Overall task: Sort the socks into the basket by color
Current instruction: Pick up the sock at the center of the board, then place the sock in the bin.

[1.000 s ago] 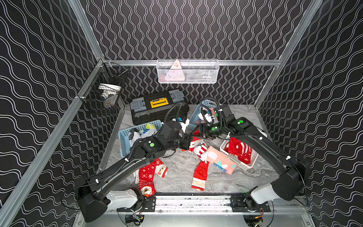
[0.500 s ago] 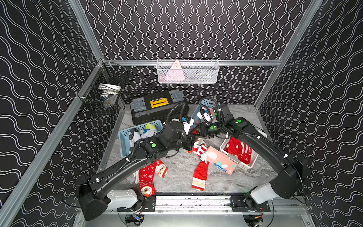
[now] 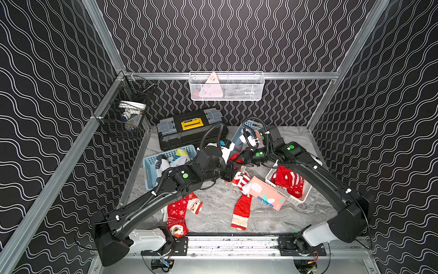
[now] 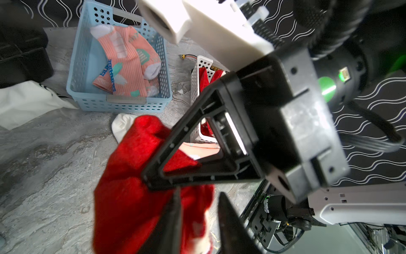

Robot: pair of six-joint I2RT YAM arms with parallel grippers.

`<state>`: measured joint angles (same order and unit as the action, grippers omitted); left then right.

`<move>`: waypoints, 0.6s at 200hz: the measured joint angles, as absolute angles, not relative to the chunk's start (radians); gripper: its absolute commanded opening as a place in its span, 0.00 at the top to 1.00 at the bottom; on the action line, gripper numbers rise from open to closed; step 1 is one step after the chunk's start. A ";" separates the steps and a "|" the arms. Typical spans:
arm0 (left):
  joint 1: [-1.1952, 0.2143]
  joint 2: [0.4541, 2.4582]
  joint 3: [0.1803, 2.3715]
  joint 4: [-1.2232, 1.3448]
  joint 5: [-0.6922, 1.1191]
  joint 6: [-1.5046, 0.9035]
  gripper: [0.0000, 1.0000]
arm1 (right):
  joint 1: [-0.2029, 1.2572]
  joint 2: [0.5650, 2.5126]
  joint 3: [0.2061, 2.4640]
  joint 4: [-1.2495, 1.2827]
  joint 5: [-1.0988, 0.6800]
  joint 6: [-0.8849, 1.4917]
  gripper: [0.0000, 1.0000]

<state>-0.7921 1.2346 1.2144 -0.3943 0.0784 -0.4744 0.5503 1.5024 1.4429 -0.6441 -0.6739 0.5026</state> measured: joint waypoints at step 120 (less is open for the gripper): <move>-0.785 1.190 1.219 -0.604 -0.071 -0.510 0.32 | 0.109 1.463 1.487 -0.816 -0.401 0.426 1.00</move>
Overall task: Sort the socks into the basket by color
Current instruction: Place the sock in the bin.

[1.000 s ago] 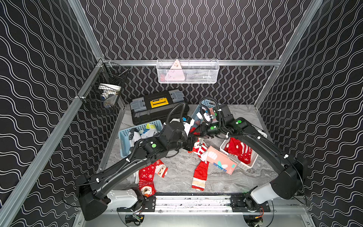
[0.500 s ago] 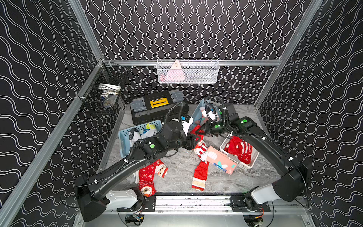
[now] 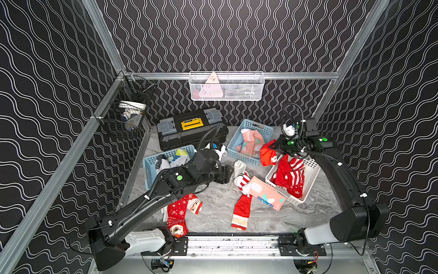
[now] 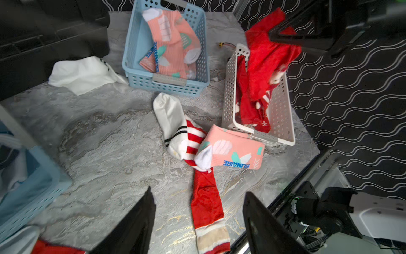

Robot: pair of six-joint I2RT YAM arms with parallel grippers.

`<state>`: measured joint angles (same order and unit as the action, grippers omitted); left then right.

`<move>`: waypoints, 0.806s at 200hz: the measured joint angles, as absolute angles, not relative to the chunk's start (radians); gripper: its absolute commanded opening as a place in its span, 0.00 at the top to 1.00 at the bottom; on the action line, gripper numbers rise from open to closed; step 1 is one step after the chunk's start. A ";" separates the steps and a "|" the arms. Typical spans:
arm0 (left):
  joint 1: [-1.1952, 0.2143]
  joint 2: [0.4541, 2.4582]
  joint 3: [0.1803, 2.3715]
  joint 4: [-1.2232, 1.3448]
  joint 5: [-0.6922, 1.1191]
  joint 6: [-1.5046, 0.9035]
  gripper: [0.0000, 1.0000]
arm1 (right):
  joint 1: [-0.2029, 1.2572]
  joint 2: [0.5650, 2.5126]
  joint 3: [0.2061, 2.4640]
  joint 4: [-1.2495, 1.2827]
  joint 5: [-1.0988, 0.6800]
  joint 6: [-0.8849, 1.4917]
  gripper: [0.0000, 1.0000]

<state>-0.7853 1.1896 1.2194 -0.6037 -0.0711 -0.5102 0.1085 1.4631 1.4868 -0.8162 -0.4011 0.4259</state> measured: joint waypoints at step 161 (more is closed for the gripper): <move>-0.611 1.145 1.103 -0.710 0.004 -0.555 0.32 | -0.080 1.559 1.003 -0.727 -0.115 0.508 1.00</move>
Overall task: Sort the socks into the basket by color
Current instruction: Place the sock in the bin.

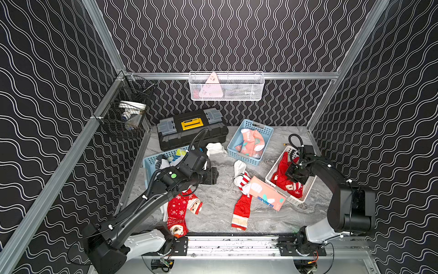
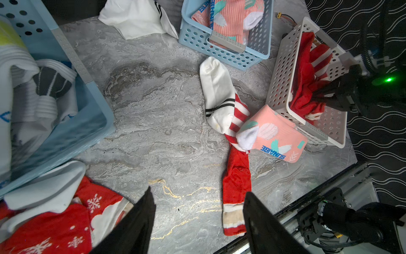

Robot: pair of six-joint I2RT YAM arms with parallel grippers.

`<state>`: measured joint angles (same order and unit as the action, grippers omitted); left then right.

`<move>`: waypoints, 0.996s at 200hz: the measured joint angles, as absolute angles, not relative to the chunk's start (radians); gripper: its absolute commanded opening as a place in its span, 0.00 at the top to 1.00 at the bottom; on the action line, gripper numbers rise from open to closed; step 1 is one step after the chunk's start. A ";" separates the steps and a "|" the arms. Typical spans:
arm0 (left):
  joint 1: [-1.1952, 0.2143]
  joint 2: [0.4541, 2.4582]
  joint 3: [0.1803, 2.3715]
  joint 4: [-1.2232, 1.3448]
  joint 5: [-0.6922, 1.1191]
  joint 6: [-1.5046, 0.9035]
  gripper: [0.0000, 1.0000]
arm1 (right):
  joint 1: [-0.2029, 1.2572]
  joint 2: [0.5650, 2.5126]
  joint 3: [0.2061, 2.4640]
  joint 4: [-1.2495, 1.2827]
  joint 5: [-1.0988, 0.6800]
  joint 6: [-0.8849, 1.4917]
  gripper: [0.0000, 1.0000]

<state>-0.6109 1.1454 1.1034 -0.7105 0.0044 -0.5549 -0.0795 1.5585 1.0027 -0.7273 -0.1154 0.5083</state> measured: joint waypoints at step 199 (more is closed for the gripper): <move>-0.594 1.194 1.047 -0.848 -0.034 -0.645 0.27 | -0.013 1.355 1.221 -0.850 -0.131 0.508 0.00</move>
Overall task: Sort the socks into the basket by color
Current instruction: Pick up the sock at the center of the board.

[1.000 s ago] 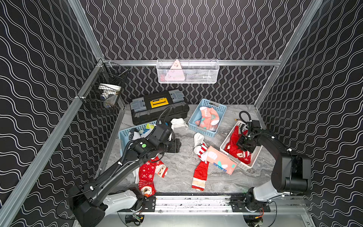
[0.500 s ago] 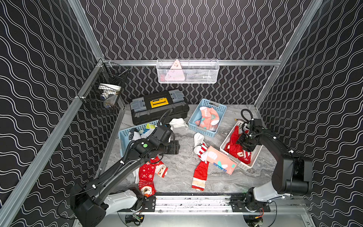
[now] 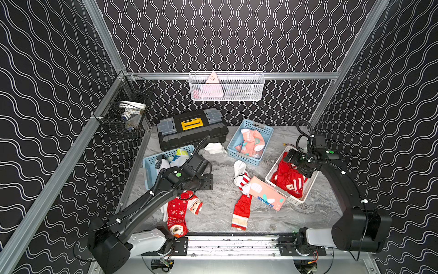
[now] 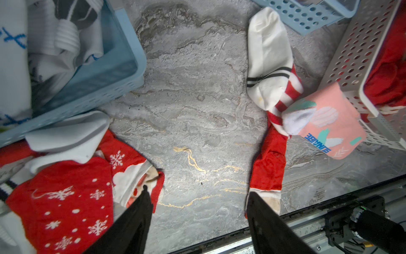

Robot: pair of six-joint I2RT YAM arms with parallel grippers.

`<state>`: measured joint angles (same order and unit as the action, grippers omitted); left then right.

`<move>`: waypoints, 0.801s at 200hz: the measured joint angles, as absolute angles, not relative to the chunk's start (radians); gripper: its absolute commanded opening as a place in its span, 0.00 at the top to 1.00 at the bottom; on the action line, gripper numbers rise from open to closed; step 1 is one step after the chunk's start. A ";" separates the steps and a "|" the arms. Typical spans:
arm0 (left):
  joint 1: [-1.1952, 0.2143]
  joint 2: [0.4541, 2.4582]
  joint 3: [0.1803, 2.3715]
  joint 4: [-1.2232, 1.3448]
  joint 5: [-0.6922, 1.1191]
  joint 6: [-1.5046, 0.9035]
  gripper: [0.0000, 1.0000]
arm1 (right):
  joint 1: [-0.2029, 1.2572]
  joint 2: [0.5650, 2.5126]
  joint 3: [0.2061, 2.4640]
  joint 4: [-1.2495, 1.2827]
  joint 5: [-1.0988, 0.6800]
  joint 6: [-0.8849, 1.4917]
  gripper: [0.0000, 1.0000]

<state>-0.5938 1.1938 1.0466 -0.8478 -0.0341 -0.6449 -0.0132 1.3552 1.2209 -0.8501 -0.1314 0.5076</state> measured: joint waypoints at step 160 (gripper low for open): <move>-0.559 1.266 0.783 -0.814 -0.025 -0.769 0.30 | 0.250 1.375 1.339 -0.905 -0.187 0.459 0.00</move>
